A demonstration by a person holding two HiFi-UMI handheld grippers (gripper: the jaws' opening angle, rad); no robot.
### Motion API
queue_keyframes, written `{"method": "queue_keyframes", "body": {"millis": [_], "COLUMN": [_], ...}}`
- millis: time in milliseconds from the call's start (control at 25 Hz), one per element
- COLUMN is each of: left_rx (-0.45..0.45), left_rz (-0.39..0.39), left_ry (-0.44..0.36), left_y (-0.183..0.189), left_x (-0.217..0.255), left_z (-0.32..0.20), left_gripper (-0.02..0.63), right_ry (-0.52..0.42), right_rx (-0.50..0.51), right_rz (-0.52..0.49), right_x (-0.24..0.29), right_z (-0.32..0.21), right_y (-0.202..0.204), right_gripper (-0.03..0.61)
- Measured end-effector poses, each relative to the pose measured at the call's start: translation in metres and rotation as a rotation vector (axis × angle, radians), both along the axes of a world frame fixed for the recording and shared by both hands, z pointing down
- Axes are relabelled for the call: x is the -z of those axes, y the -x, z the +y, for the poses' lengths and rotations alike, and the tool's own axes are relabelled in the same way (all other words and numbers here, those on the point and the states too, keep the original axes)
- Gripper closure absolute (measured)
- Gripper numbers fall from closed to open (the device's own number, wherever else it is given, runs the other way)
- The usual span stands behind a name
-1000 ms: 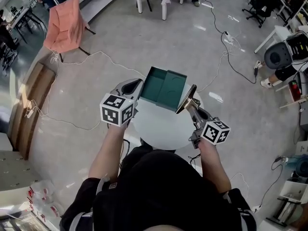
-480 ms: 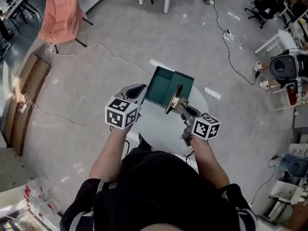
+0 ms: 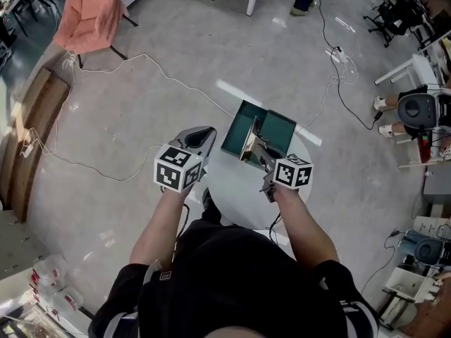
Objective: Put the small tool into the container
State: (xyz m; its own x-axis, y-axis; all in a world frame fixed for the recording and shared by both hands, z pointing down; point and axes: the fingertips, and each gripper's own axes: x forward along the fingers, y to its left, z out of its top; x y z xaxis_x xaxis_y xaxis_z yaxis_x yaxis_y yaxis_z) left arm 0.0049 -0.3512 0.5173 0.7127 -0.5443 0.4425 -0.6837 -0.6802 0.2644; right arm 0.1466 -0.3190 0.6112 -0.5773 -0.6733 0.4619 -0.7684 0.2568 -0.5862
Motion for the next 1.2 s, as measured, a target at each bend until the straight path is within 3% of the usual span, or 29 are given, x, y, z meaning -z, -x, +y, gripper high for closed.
{"method": "queue_keyframes", "body": {"millis": [240, 640, 1200], "left_rx": [0.028, -0.008, -0.007], "left_rz": [0.008, 0.004, -0.017], "left_ry": [0.045, 0.074, 0.128], "left_y": [0.024, 0.022, 0.026], "left_x": [-0.017, -0.03, -0.05], "left_z": [-0.007, -0.016, -0.011], "left_gripper": [0.601, 0.601, 0.601], "right_ry": [0.085, 0.255, 0.438], "right_rx": [-0.034, -0.099, -0.066], "right_rz": [0.02, 0.05, 0.183], "right_x": [-0.036, -0.098, -0.152], "right_z": [-0.032, -0.046, -0.056], "right_y": [0.003, -0.008, 0.002], "right_gripper": [0.568, 0.568, 0.565]}}
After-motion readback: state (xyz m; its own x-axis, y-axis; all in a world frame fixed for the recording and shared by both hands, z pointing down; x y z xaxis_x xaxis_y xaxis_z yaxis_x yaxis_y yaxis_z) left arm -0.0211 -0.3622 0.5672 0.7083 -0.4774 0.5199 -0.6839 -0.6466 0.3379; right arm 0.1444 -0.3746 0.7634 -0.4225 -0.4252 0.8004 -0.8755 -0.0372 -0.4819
